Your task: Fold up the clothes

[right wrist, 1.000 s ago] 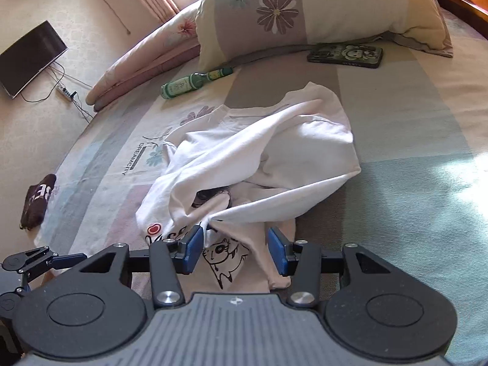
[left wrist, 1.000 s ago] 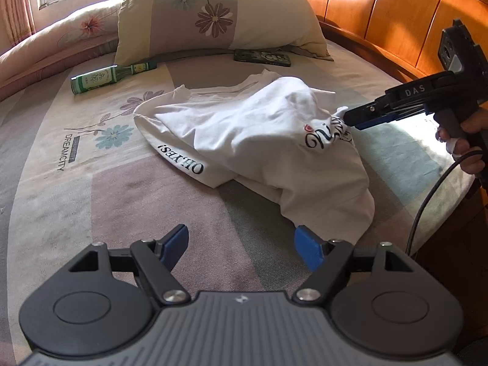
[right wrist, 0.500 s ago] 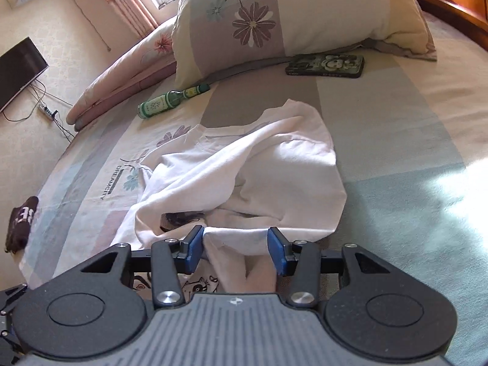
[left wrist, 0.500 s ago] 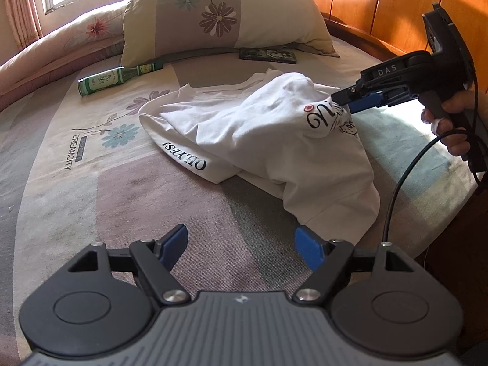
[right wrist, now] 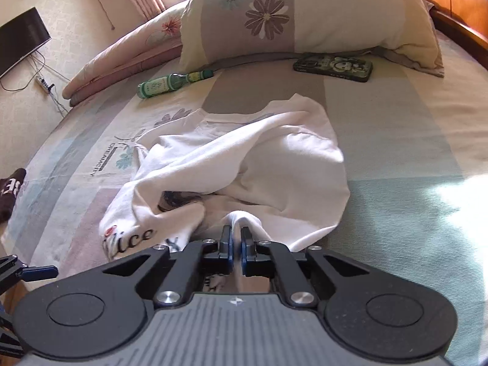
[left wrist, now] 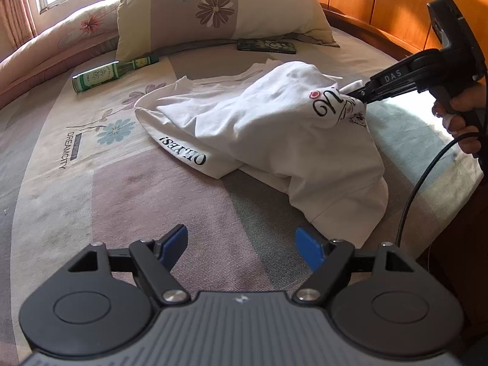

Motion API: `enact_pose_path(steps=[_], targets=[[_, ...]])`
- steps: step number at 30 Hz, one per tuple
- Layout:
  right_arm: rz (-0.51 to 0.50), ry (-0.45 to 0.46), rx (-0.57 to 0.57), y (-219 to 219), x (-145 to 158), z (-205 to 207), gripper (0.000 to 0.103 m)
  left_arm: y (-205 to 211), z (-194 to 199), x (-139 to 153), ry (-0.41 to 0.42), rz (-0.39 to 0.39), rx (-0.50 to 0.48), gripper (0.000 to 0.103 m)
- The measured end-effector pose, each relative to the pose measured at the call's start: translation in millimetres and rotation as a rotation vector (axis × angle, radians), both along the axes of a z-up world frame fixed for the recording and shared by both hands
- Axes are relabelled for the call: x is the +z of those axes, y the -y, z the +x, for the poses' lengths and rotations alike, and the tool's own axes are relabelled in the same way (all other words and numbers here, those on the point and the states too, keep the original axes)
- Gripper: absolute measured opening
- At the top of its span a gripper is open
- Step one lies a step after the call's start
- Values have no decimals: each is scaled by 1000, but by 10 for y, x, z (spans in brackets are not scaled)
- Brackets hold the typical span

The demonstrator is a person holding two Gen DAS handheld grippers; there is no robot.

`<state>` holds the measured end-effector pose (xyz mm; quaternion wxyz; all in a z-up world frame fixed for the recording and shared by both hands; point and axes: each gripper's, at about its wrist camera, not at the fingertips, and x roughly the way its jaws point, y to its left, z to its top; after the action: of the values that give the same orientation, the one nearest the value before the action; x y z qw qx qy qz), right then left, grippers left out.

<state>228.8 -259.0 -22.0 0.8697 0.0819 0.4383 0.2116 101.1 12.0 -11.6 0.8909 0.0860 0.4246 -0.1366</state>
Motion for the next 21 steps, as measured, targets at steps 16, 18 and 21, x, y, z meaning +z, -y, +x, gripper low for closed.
enact_pose_path(steps=[16,18,21], targets=[[-349,32,-122,799,155,-48,7,43,40,-6,-4,-11,-21,79],[-413,57,-120,813,210,-50,7,45,35,-3,-5,-8,-24,79],[-488,98,-140,852,326,17,7,40,31,7,-2,-4,-20,79]])
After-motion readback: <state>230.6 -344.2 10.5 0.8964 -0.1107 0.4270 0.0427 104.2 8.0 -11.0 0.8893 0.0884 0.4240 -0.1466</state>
